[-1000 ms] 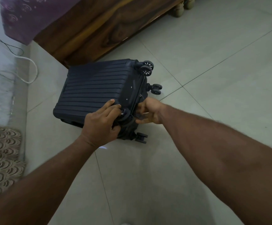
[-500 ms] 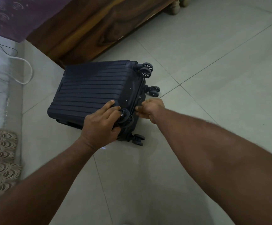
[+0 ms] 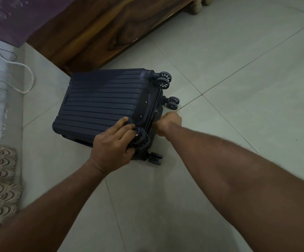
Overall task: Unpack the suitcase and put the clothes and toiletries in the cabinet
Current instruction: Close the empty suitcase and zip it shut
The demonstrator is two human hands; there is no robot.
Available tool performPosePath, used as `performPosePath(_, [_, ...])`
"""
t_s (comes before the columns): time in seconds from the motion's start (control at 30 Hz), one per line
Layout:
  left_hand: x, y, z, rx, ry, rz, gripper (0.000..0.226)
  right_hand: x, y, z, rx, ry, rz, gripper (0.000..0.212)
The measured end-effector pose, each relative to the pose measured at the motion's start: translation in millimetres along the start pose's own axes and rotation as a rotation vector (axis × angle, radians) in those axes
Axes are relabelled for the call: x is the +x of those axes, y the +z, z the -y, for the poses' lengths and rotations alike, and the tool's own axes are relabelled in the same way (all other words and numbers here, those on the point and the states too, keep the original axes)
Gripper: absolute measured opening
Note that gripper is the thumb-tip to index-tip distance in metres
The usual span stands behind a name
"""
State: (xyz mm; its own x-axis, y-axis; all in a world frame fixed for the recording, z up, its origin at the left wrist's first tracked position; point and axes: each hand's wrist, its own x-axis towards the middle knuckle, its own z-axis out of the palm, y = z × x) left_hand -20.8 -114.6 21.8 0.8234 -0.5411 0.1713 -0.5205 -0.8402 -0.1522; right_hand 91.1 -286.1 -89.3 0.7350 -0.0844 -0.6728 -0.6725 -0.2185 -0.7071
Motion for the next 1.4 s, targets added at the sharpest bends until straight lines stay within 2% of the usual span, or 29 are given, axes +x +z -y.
performPosePath(0.1, [-2,2,1,0.001,0.002,-0.003,0.025,3,4,-4,-0.098,-0.09,-0.004,0.026])
performPosePath(0.17, [-4,5,2,0.006,0.002,0.006,0.024,8,6,-5,-0.083,-0.123,0.042,0.017])
performPosePath(0.27, [-6,7,1,0.011,-0.003,0.02,0.026,18,6,-2,-0.04,-0.215,0.027,0.015])
performPosePath(0.4, [-8,11,3,0.032,0.001,0.047,0.032,24,-8,1,-0.205,-0.402,-0.07,0.037])
performPosePath(0.53, [-6,13,9,0.069,0.027,0.124,0.044,25,-7,3,-0.382,-0.494,-0.02,0.017])
performPosePath(0.63, [-4,13,13,0.09,0.072,0.137,0.044,24,-8,1,-0.405,-0.512,-0.028,0.017])
performPosePath(0.8, [0,14,23,0.112,0.148,0.086,0.034,19,-22,-5,-0.496,-0.557,0.145,0.019])
performPosePath(0.9, [14,18,23,0.134,0.123,0.061,0.033,8,-25,-11,-0.544,-0.536,0.342,0.027])
performPosePath(1.0, [39,23,15,0.128,0.08,0.071,0.035,5,-30,-19,-0.572,-0.513,0.423,0.028])
performPosePath(1.1, [66,29,5,0.114,0.044,0.074,0.04,8,-50,-16,-0.505,-0.446,0.386,0.027])
performPosePath(1.23, [101,33,-6,0.084,0.14,0.105,0.05,16,-87,-11,-0.413,-0.369,0.292,0.021])
performPosePath(1.33, [127,45,-13,0.059,0.24,0.219,0.062,24,-121,-11,-0.479,-0.373,0.147,0.01])
performPosePath(1.4, [149,54,-24,0.017,0.258,0.215,0.061,28,-141,-11,-0.507,-0.372,0.024,0.009])
